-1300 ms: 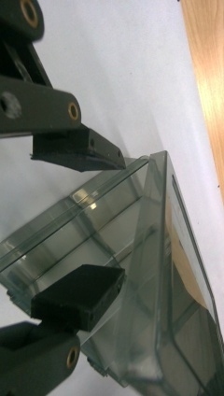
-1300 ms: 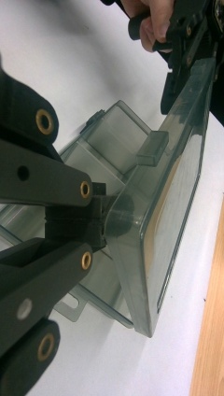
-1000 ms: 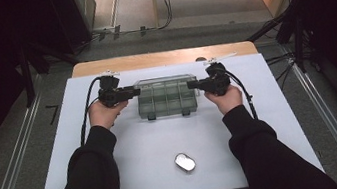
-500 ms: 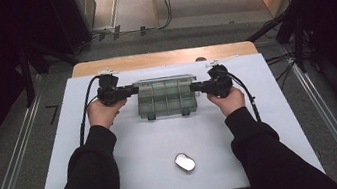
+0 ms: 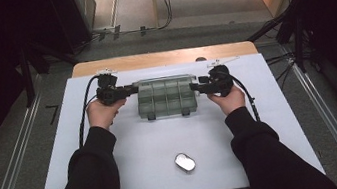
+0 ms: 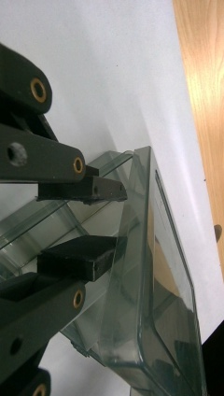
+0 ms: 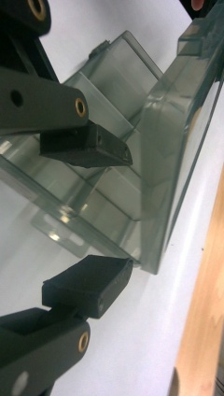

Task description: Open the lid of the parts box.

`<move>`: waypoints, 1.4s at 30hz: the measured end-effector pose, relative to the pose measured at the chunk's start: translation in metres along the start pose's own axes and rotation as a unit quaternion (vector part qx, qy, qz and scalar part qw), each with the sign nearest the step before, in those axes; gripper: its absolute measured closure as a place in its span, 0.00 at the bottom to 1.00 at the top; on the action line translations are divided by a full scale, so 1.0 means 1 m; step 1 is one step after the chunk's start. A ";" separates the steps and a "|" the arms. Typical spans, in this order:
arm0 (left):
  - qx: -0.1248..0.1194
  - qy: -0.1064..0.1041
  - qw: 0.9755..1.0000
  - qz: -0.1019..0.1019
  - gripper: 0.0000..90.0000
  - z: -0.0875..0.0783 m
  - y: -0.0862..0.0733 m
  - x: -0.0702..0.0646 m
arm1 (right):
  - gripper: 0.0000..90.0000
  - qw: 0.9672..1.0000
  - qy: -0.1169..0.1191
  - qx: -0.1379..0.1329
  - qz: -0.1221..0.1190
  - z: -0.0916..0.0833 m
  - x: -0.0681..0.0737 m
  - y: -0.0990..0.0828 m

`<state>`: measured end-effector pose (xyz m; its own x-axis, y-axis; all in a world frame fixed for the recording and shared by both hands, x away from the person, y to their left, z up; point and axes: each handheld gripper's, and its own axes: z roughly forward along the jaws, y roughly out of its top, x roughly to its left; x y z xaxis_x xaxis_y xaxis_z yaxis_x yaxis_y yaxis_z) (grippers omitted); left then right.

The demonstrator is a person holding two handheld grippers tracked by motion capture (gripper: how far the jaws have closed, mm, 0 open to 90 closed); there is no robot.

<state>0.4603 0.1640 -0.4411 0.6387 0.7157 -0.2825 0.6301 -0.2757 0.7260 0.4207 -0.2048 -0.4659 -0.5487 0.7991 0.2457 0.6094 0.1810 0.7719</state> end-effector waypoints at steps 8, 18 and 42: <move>0.002 0.012 1.000 0.017 0.78 -0.001 0.002 -0.005 | 0.61 0.999 -0.026 -0.010 -0.018 0.005 0.010 0.011; -0.010 0.010 1.000 0.010 0.75 -0.001 0.006 -0.002 | 0.63 0.999 -0.025 -0.021 0.002 0.003 0.008 0.019; -0.024 0.001 1.000 0.000 0.57 0.004 0.020 0.008 | 0.64 0.999 -0.036 -0.028 0.024 0.006 0.005 0.033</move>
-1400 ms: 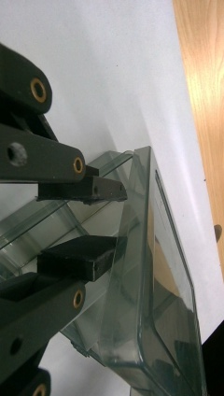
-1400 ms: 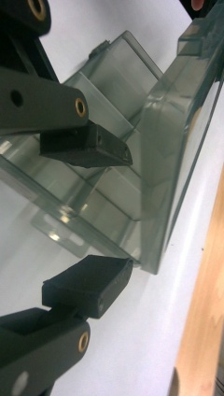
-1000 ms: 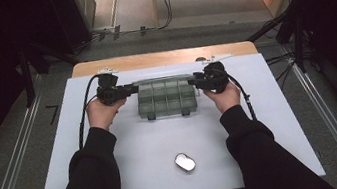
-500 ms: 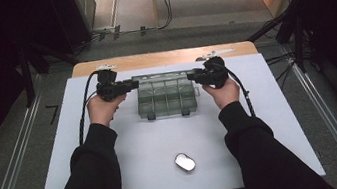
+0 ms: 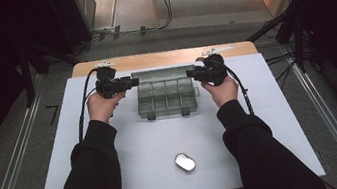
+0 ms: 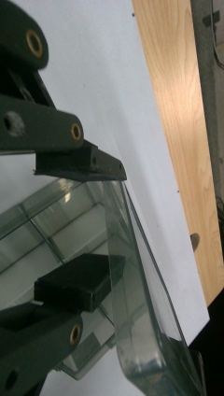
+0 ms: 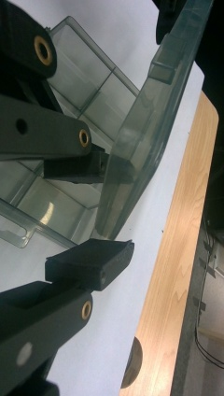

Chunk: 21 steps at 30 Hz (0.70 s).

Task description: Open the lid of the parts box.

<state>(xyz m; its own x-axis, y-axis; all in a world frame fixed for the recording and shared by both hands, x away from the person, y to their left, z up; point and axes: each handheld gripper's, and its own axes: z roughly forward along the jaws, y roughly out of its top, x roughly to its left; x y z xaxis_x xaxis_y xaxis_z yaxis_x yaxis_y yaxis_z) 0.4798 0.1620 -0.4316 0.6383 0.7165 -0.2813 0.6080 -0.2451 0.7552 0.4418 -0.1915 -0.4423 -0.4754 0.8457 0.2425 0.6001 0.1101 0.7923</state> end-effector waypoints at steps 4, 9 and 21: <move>0.004 0.006 1.000 0.011 0.57 0.003 0.002 -0.002 | 0.65 1.000 -0.007 -0.001 -0.005 0.000 0.001 0.003; -0.004 0.015 1.000 0.015 0.57 0.009 0.004 -0.004 | 0.64 1.000 -0.008 -0.002 0.000 0.002 0.000 0.006; -0.035 0.027 0.999 0.007 0.59 0.018 0.006 -0.005 | 0.59 0.999 -0.026 -0.025 -0.013 0.014 0.000 0.007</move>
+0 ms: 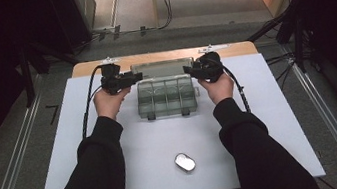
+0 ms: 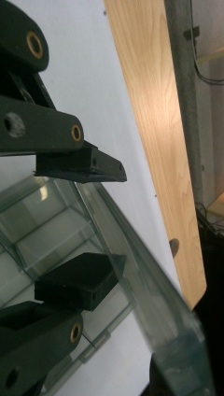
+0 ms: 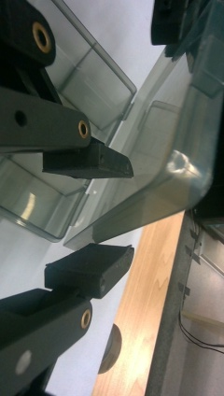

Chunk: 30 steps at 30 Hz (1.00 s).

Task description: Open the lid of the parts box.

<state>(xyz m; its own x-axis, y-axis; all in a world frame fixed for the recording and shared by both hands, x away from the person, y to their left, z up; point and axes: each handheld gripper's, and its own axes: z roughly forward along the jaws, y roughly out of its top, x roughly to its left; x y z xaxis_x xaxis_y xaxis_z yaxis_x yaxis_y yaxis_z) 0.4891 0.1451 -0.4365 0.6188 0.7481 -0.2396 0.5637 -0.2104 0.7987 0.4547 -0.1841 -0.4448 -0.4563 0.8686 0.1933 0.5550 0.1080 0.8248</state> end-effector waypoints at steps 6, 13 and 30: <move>-0.009 0.016 1.000 0.004 0.61 0.005 -0.001 0.000 | 0.57 1.000 -0.008 -0.010 0.006 0.008 0.000 0.000; -0.023 0.023 0.999 -0.007 0.61 0.011 -0.002 0.002 | 0.57 1.000 -0.013 -0.015 0.010 0.016 -0.003 -0.001; -0.025 0.034 0.999 -0.016 0.61 0.032 -0.012 0.012 | 0.57 0.999 -0.036 -0.027 0.019 0.035 -0.007 -0.001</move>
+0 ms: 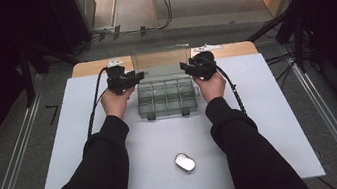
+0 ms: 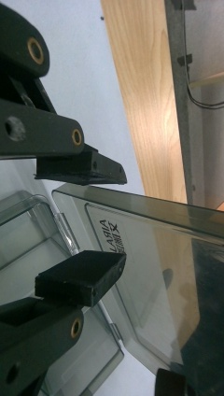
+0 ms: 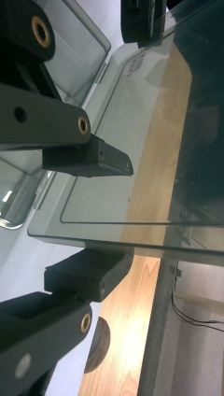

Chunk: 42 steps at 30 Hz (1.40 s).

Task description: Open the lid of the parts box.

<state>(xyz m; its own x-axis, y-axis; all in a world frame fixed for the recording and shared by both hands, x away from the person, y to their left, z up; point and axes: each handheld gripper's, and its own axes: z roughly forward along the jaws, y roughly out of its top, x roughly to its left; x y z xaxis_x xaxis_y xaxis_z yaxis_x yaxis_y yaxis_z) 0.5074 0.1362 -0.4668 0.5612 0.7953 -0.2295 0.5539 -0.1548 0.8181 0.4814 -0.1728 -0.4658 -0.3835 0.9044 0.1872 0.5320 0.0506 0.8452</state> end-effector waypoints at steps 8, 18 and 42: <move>-0.010 0.015 1.000 -0.005 0.61 0.007 0.002 -0.002 | 0.57 1.000 -0.010 0.002 -0.005 0.008 -0.001 -0.001; -0.005 0.029 1.000 -0.010 0.60 0.016 0.003 -0.002 | 0.58 0.999 -0.025 0.020 -0.004 0.018 -0.003 0.003; 0.000 0.056 0.998 -0.010 0.47 0.037 -0.003 -0.006 | 0.52 0.998 -0.023 0.039 0.040 0.038 -0.010 0.001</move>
<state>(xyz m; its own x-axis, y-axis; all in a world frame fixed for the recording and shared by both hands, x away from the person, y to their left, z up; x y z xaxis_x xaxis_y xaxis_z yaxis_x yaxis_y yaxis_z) 0.5252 0.1101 -0.4870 0.4778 0.8588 -0.1849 0.5640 -0.1386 0.8140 0.5145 -0.1662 -0.4855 -0.3033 0.9250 0.2288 0.6182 0.0082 0.7860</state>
